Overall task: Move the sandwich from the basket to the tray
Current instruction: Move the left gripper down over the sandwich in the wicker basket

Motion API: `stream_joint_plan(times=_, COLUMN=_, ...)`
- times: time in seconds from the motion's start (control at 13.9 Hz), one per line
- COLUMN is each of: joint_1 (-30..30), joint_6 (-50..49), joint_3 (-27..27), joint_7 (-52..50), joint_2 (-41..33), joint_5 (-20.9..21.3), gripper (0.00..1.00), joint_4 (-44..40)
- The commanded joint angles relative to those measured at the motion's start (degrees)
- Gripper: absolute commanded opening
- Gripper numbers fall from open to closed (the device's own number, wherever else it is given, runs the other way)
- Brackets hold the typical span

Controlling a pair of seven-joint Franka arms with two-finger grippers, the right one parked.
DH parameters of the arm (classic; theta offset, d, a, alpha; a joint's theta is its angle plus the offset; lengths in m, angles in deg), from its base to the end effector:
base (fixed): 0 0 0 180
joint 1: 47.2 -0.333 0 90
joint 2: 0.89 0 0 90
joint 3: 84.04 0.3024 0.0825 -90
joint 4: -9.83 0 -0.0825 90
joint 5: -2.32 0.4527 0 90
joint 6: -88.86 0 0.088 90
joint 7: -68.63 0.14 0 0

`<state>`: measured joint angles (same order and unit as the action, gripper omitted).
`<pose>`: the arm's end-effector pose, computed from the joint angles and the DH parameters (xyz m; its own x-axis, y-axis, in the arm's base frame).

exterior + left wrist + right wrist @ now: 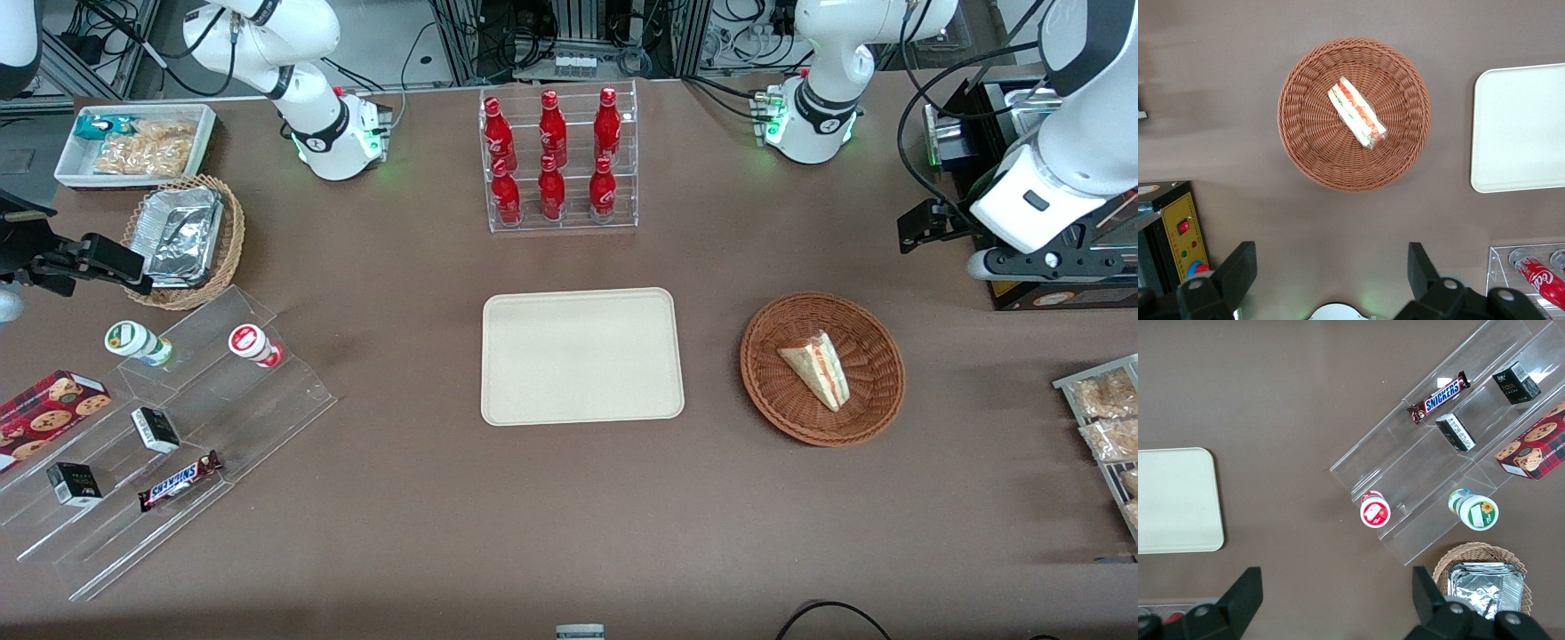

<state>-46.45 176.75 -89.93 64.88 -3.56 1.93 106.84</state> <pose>0.5935 -0.0710 0.5378 0.9924 -0.0493 -0.1125 -0.0502 -0.9987 -0.0054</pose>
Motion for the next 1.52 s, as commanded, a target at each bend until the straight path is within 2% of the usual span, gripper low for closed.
stream_joint_plan(times=0.0, joint_1=0.1, joint_6=-1.1, joint_3=-0.2, joint_7=1.5, joint_2=-0.1, joint_5=2.8, gripper=1.00, joint_4=-0.9)
stream_joint_plan(times=0.07, joint_1=0.3, joint_6=-1.2, joint_3=-0.3, joint_7=0.5, joint_2=0.2, joint_5=4.6, gripper=1.00, joint_4=-0.9)
stream_joint_plan(times=0.43, joint_1=0.5, joint_6=-0.8, joint_3=-0.3, joint_7=0.4, joint_2=4.7, joint_5=4.6, gripper=1.00, joint_4=0.6)
stream_joint_plan(times=0.65, joint_1=0.8, joint_6=3.8, joint_3=-0.3, joint_7=0.3, joint_2=8.9, joint_5=4.6, gripper=1.00, joint_4=3.4)
stream_joint_plan(times=1.23, joint_1=1.2, joint_6=33.0, joint_3=-0.4, joint_7=-0.6, joint_2=8.7, joint_5=4.6, gripper=1.00, joint_4=24.7)
stream_joint_plan(times=1.3, joint_1=1.2, joint_6=36.7, joint_3=-0.4, joint_7=-3.3, joint_2=8.5, joint_5=4.6, gripper=1.00, joint_4=27.2)
stream_joint_plan(times=1.44, joint_1=2.4, joint_6=43.0, joint_3=-0.4, joint_7=-17.8, joint_2=8.5, joint_5=4.6, gripper=1.00, joint_4=30.9)
